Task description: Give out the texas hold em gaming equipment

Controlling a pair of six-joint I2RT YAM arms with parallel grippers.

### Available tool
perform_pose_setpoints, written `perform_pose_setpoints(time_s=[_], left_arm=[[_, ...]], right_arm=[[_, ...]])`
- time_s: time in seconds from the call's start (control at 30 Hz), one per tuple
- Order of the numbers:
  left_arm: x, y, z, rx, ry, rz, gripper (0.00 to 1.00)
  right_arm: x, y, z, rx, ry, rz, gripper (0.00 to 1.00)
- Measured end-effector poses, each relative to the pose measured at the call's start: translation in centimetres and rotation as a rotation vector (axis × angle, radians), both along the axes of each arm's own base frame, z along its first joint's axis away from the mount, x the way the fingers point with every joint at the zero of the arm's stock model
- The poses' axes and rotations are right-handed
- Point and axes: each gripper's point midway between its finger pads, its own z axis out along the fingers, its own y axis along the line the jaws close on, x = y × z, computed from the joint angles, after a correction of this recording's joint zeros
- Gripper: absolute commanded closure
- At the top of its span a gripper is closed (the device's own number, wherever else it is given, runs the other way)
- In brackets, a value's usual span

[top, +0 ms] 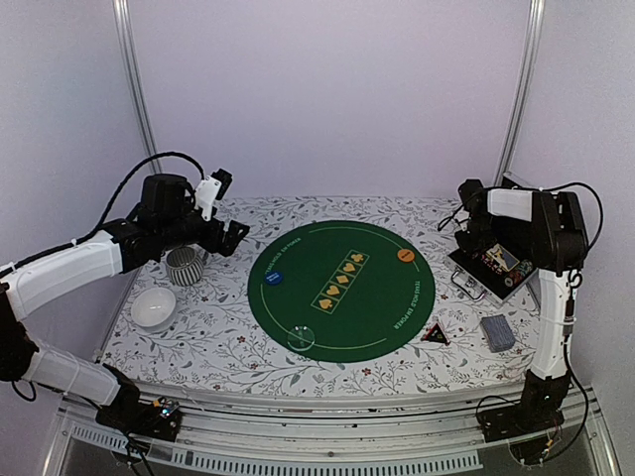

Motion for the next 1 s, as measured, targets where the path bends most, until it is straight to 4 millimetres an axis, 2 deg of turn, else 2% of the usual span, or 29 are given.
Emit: perform_pose_setpoints(time_s=[0.1, 0.17, 0.43, 0.67, 0.8, 0.93, 1.0], left_arm=[[0.0, 0.0, 0.0, 0.001, 0.000, 0.001, 0.02], [0.0, 0.0, 0.0, 0.001, 0.000, 0.000, 0.02], [-0.1, 0.0, -0.2, 0.006, 0.002, -0.003, 0.02], [-0.2, 0.0, -0.4, 0.012, 0.002, -0.006, 0.02], [-0.4, 0.1, 0.1, 0.009, -0.011, -0.008, 0.02], [-0.7, -0.3, 0.7, -0.007, -0.028, -0.037, 0.06], [-1.3, -0.9, 0.9, -0.015, -0.041, -0.080, 0.11]], right_arm=[[0.0, 0.0, -0.2, -0.001, 0.008, 0.006, 0.91], [0.1, -0.1, -0.1, 0.000, 0.007, 0.003, 0.96], [0.0, 0.1, 0.5, 0.026, 0.000, -0.004, 0.97], [1.1, 0.4, 4.9, 0.087, -0.106, -0.017, 0.98], [1.4, 0.5, 6.3, 0.107, -0.140, -0.021, 0.98], [1.1, 2.2, 7.5, 0.212, -0.152, -0.012, 0.98], [0.8, 4.1, 9.5, 0.299, -0.182, 0.011, 0.98]])
